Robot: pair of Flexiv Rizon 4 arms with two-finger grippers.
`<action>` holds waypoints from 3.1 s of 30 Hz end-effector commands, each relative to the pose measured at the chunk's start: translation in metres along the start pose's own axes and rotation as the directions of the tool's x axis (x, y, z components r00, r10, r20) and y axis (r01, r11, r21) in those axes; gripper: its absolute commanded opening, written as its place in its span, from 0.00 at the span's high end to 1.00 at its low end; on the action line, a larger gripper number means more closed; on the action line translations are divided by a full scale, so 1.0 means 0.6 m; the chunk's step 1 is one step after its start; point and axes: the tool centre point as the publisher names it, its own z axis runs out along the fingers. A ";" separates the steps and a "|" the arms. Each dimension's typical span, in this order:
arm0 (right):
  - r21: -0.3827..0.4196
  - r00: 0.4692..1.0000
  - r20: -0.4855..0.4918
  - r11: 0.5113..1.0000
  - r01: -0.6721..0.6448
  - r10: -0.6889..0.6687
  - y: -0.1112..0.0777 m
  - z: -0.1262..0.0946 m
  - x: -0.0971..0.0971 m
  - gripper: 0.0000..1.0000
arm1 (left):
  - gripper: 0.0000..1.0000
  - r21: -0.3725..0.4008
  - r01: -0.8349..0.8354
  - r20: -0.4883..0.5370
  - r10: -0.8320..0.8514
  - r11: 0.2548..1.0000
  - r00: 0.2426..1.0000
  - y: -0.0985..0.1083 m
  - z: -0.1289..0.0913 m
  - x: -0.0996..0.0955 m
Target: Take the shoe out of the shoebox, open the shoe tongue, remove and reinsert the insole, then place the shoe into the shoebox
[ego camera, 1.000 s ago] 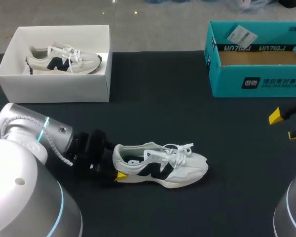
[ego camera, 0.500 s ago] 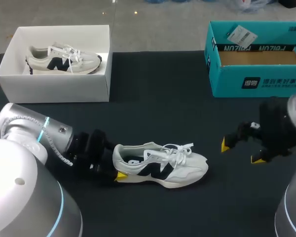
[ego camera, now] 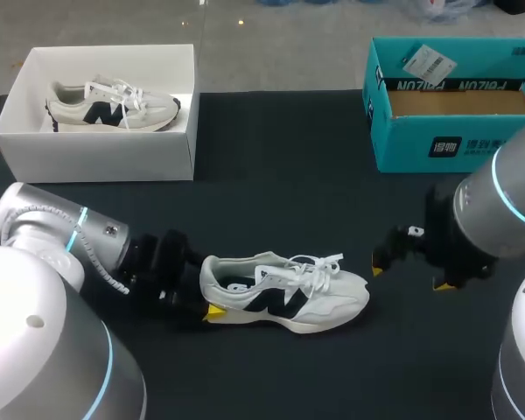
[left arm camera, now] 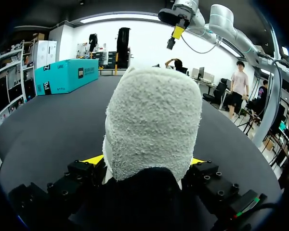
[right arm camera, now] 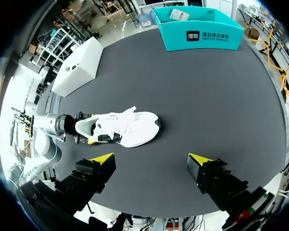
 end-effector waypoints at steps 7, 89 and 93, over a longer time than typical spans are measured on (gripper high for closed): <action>0.029 0.983 0.150 0.994 0.101 -0.105 -0.016 0.100 0.095 0.00 | 1.00 -0.003 0.001 -0.001 -0.001 1.000 1.000 0.003 0.004 0.001; 0.111 0.571 0.807 0.988 0.104 -0.150 0.033 0.282 0.275 0.00 | 1.00 -0.003 0.001 -0.001 -0.001 1.000 1.000 0.003 0.004 0.001; 0.114 0.534 0.832 0.988 0.102 -0.151 0.031 0.286 0.269 0.00 | 1.00 -0.003 0.001 -0.001 -0.001 1.000 1.000 0.003 0.004 0.001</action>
